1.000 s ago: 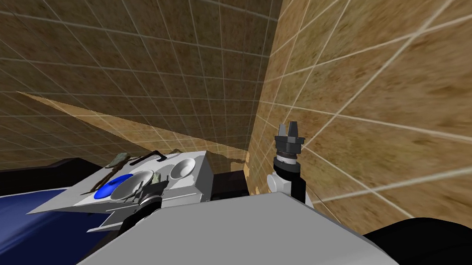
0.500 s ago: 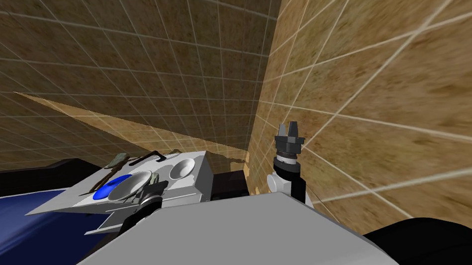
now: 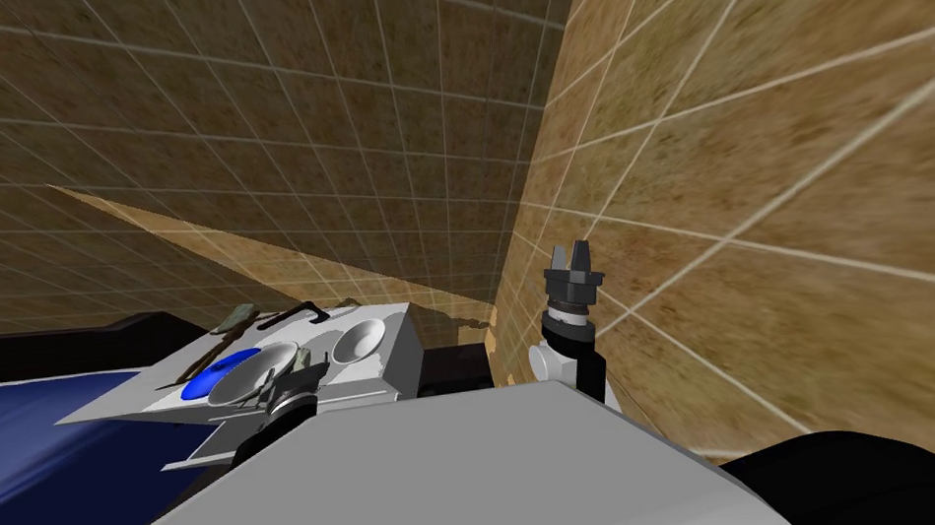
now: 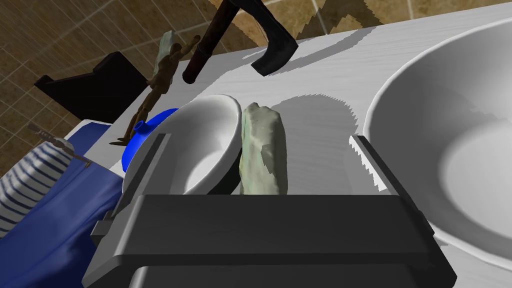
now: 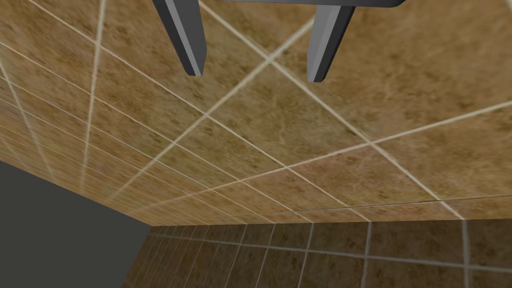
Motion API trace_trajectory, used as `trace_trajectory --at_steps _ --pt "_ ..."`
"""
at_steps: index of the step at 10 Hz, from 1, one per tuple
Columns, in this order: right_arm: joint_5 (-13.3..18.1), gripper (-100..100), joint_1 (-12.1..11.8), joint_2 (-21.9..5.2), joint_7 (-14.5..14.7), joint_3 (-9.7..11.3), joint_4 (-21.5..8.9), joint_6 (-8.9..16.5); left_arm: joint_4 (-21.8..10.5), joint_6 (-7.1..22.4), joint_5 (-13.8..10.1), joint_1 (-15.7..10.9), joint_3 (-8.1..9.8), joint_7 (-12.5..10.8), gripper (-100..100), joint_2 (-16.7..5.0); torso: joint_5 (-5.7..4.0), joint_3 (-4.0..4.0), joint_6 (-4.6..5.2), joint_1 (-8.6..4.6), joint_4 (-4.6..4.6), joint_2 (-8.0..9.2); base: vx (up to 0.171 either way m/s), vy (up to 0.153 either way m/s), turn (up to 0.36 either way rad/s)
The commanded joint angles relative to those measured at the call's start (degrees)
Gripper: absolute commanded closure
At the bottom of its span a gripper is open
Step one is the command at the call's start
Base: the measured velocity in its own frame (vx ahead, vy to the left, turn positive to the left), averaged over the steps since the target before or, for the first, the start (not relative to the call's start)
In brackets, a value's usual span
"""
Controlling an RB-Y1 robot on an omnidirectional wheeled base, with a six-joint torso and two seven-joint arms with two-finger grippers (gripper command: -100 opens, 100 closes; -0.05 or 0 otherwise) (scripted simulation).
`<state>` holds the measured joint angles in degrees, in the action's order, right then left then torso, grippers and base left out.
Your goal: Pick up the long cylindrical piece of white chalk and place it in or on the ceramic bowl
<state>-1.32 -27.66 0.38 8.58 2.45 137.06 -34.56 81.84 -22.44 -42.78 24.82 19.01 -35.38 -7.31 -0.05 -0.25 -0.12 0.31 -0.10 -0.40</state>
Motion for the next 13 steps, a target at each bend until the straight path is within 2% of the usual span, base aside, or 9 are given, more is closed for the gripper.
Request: trace_trajectory --at_steps 1,2,3,7,8,9,10,11,13 --pt "0.0 0 0.0 0.0 0.0 0.0 0.0 0.0 0.0 0.0 0.0 0.0 0.00 0.0 0 0.0 0.00 0.00 0.00 0.00 0.00 0.00 0.011 -0.002 -0.001" --pt "0.0 0 0.0 0.0 0.0 0.0 0.0 0.0 0.0 0.0 0.0 0.0 0.00 0.0 -100 0.0 0.01 0.11 0.00 0.04 0.04 0.18 0.005 -0.001 0.000" --pt "0.0 0 0.0 0.0 0.0 0.0 0.0 0.0 0.0 0.0 0.0 0.0 -0.01 0.0 100 0.0 0.01 0.15 0.00 0.05 0.06 0.25 0.000 0.000 0.000" --pt "0.0 0 0.0 0.0 0.0 0.0 0.0 0.0 0.0 0.0 0.0 0.0 -0.01 0.0 100 0.0 0.02 0.18 0.01 0.07 0.07 0.30 0.000 0.000 0.000" --pt "0.0 0 0.0 0.0 0.0 0.0 0.0 0.0 0.0 0.0 0.0 0.0 0.00 0.0 0 0.0 0.02 0.18 0.01 0.07 0.07 0.30 0.000 0.000 0.000" --pt "0.0 0 0.0 0.0 0.0 0.0 0.0 0.0 0.0 0.0 0.0 0.0 0.00 0.0 100 0.0 0.02 0.17 0.01 0.07 0.06 0.29 0.000 0.000 0.000" --pt "0.0 0 0.0 0.0 0.0 0.0 0.0 0.0 0.0 0.0 0.0 0.0 0.00 0.0 0 0.0 0.02 0.17 0.01 0.07 0.06 0.29 0.000 0.000 0.000" --pt "0.0 0 0.0 0.0 0.0 0.0 0.0 0.0 2.1 0.0 -1.1 -0.1 -0.19 0.5 100 0.3 0.02 0.17 0.01 0.07 0.06 0.29 -0.087 -0.020 -0.166" --pt "0.0 0 0.0 0.0 0.0 0.0 0.0 0.0 3.9 0.6 -2.5 0.4 -0.46 1.0 100 0.8 -0.03 0.43 0.05 -0.10 0.17 0.74 -0.161 -0.015 -0.155"
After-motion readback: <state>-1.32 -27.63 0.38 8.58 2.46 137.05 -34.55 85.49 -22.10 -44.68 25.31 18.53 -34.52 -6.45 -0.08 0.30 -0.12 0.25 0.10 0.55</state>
